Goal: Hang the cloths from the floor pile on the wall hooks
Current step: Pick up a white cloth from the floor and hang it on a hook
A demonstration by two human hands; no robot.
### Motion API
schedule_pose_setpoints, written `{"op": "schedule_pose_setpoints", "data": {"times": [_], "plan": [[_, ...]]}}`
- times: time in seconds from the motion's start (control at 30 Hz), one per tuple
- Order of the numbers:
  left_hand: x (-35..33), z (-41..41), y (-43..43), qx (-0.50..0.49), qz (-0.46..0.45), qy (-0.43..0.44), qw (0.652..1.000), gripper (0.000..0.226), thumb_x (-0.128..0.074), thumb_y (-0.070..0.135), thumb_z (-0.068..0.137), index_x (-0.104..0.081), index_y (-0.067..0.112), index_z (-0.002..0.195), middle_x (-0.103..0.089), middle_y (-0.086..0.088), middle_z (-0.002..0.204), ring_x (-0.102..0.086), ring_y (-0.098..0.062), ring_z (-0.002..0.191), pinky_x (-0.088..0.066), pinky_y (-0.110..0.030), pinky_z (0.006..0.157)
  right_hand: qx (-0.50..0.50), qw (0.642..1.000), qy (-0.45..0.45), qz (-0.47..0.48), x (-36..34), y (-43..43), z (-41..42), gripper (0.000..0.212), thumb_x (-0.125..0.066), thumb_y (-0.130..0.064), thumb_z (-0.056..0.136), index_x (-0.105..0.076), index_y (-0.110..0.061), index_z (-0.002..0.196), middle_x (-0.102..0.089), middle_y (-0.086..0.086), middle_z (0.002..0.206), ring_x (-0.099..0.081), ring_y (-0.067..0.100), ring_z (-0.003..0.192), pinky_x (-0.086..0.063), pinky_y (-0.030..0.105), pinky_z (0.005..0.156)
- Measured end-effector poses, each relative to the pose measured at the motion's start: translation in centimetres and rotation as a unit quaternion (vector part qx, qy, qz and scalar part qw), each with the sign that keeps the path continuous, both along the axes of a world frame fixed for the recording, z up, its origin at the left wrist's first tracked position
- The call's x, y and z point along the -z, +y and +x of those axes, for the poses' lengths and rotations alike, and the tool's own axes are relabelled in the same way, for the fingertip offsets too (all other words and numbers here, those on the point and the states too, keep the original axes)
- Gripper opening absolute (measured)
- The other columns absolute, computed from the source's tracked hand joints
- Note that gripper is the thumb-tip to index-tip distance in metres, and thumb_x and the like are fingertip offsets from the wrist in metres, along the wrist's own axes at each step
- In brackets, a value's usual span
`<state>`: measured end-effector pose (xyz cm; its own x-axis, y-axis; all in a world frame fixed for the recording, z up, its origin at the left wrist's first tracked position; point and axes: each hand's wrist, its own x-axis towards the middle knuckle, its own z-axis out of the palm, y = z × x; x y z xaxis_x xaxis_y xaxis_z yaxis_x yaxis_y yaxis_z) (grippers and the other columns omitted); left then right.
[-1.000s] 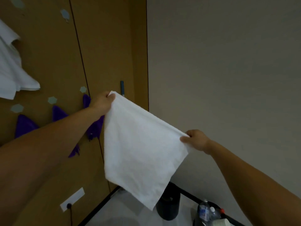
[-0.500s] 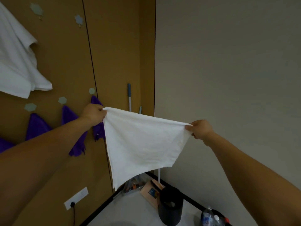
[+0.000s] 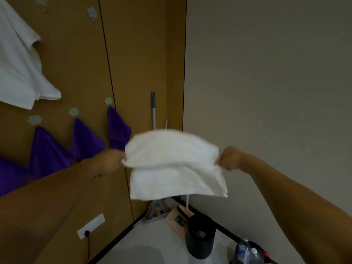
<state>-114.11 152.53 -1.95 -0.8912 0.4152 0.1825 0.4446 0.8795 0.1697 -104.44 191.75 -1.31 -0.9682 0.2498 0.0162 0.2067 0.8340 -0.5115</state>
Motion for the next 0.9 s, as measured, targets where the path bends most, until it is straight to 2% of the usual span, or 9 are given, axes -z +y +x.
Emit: {"op": "schedule_pose_setpoints", "data": {"times": [0.03, 0.07, 0.13, 0.23, 0.37, 0.43, 0.53, 0.67, 0.9], "plan": [[0.9, -0.1, -0.3, -0.003, -0.048, -0.064, 0.997, 0.023, -0.05, 0.009, 0.096, -0.065, 0.003, 0.113, -0.067, -0.014, 0.113, -0.062, -0.028, 0.102, -0.043, -0.029, 0.086, 0.002, 0.986, -0.151, 0.065, 2.2, 0.4, 0.2, 0.027, -0.066, -0.02, 0.086, -0.058, -0.008, 0.062, -0.057, 0.008, 0.066, -0.055, 0.02, 0.06, -0.046, 0.028, 0.062], [1.4, -0.3, -0.5, -0.008, -0.045, -0.095, 0.994, 0.022, -0.053, 0.009, 0.095, -0.067, 0.001, 0.11, -0.068, -0.014, 0.111, -0.063, -0.026, 0.101, -0.043, -0.026, 0.083, 0.025, 0.977, -0.193, 0.092, 3.6, 0.8, 0.1, 0.03, -0.066, -0.02, 0.085, -0.057, -0.007, 0.058, -0.055, 0.009, 0.062, -0.053, 0.02, 0.057, -0.043, 0.026, 0.059], [2.0, -0.9, -0.6, -0.033, -0.008, -0.119, 0.992, 0.017, -0.057, 0.01, 0.093, -0.068, -0.001, 0.1, -0.07, -0.011, 0.096, -0.065, -0.026, 0.092, -0.043, -0.024, 0.074, 0.09, 0.991, -0.1, -0.022, 3.8, 1.3, -0.3, 0.024, -0.07, -0.016, 0.083, -0.063, 0.001, 0.066, -0.055, 0.011, 0.065, -0.053, 0.023, 0.062, -0.041, 0.028, 0.059], [2.3, -1.8, -0.4, -0.094, 0.098, -0.111, 0.985, 0.012, -0.06, 0.011, 0.09, -0.067, 0.003, 0.085, -0.065, -0.006, 0.077, -0.064, -0.022, 0.073, -0.043, -0.024, 0.061, 0.175, 0.95, 0.076, -0.248, 3.0, 1.9, -0.9, 0.025, -0.071, -0.011, 0.082, -0.067, 0.013, 0.091, -0.058, 0.014, 0.078, -0.053, 0.025, 0.064, -0.044, 0.035, 0.062], [1.2, -2.6, 0.4, -0.156, 0.324, -0.126, 0.924, 0.012, -0.062, 0.007, 0.085, -0.066, 0.002, 0.075, -0.068, -0.013, 0.064, -0.058, -0.014, 0.048, -0.042, -0.021, 0.045, 0.188, 0.896, 0.104, -0.389, 1.8, 1.3, -0.7, 0.035, -0.067, -0.008, 0.088, -0.06, 0.016, 0.112, -0.057, 0.015, 0.082, -0.055, 0.025, 0.066, -0.051, 0.035, 0.062], [0.6, -2.5, 0.8, -0.163, 0.42, -0.154, 0.88, 0.007, -0.064, 0.004, 0.082, -0.066, -0.001, 0.08, -0.067, -0.019, 0.07, -0.056, -0.017, 0.052, -0.043, -0.023, 0.045, 0.186, 0.874, 0.107, -0.437, 1.4, 1.4, -0.8, 0.029, -0.064, -0.006, 0.089, -0.061, 0.011, 0.113, -0.058, 0.014, 0.082, -0.056, 0.022, 0.065, -0.053, 0.032, 0.057], [0.0, -2.2, 1.2, -0.163, 0.504, -0.152, 0.834, 0.002, -0.067, 0.005, 0.082, -0.066, 0.007, 0.083, -0.066, -0.012, 0.077, -0.057, -0.017, 0.062, -0.043, -0.027, 0.05, 0.18, 0.852, 0.133, -0.473, 0.8, 1.6, -0.9, 0.025, -0.06, -0.002, 0.089, -0.061, 0.01, 0.111, -0.054, 0.012, 0.077, -0.052, 0.02, 0.063, -0.054, 0.027, 0.048], [-0.7, -2.0, 1.4, -0.153, 0.549, -0.166, 0.805, 0.012, -0.066, 0.005, 0.082, -0.068, 0.01, 0.092, -0.066, -0.007, 0.081, -0.06, -0.013, 0.068, -0.039, -0.024, 0.048, 0.16, 0.843, 0.165, -0.487, 0.2, 1.7, -1.1, 0.024, -0.061, -0.002, 0.09, -0.062, 0.005, 0.113, -0.055, 0.01, 0.08, -0.053, 0.019, 0.068, -0.053, 0.029, 0.06], [-2.7, -1.6, 1.6, -0.083, 0.591, -0.387, 0.702, 0.018, -0.047, -0.002, 0.083, -0.054, 0.015, 0.083, -0.046, 0.0, 0.067, -0.042, -0.006, 0.047, -0.03, -0.019, 0.034, 0.138, 0.794, 0.237, -0.543, -1.2, 2.2, -1.8, 0.026, -0.059, 0.003, 0.09, -0.063, 0.006, 0.115, -0.061, 0.01, 0.102, -0.059, 0.021, 0.086, -0.055, 0.028, 0.076]]}}
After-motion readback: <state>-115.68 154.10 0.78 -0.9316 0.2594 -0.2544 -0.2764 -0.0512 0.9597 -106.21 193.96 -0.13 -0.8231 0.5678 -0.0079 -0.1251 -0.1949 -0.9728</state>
